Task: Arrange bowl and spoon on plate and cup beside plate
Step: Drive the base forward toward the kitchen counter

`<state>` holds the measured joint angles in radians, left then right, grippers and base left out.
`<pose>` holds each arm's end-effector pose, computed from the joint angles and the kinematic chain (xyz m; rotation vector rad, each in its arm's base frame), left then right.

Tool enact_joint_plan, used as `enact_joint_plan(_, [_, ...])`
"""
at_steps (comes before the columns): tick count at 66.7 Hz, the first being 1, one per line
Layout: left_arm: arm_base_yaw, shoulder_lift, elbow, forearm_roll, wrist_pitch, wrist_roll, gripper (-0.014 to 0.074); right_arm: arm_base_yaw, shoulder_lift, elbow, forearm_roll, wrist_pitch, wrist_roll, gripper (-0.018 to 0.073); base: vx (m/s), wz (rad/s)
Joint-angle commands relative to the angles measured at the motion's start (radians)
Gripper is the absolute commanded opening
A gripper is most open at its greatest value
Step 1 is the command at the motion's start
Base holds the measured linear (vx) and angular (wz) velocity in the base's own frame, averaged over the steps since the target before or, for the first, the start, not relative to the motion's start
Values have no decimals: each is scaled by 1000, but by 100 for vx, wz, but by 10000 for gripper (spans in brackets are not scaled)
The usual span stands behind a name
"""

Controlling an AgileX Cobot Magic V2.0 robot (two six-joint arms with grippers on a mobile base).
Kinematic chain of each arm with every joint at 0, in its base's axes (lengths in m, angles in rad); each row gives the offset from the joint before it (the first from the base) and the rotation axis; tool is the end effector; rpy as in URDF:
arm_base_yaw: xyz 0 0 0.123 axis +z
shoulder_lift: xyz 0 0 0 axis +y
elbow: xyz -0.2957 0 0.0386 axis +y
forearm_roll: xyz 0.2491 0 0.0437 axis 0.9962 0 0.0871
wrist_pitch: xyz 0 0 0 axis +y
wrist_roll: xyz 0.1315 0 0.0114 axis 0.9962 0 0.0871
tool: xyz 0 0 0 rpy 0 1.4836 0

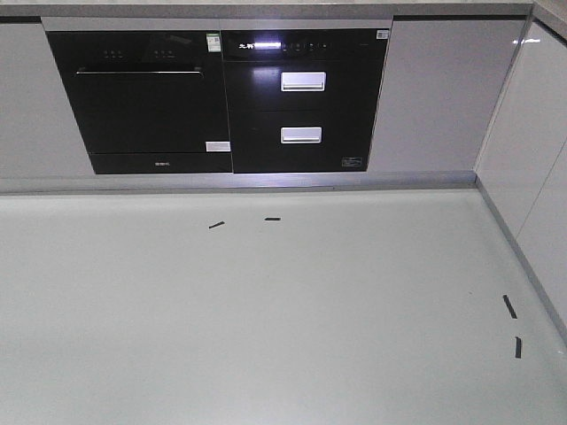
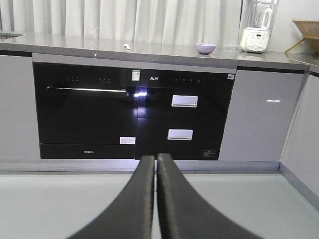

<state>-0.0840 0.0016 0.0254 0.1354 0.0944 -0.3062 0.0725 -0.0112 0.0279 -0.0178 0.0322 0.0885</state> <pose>0.0863 -0.0056 0.1945 -0.0801 1.6053 -0.1878 0.0854 0.0061 0.2028 -0.0009 1.5336 0.1136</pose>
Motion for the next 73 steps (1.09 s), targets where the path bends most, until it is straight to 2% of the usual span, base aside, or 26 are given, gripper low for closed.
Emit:
enact_joint_plan(1, [3,18,-7,0,-76,-11,-6,-1,-10,3,-5,-75,-6,-3,0,0])
enact_joint_plan(73, [3,18,-7,0,-76,-11,-6,-1,-10,3,-5,-75,-6,-3,0,0])
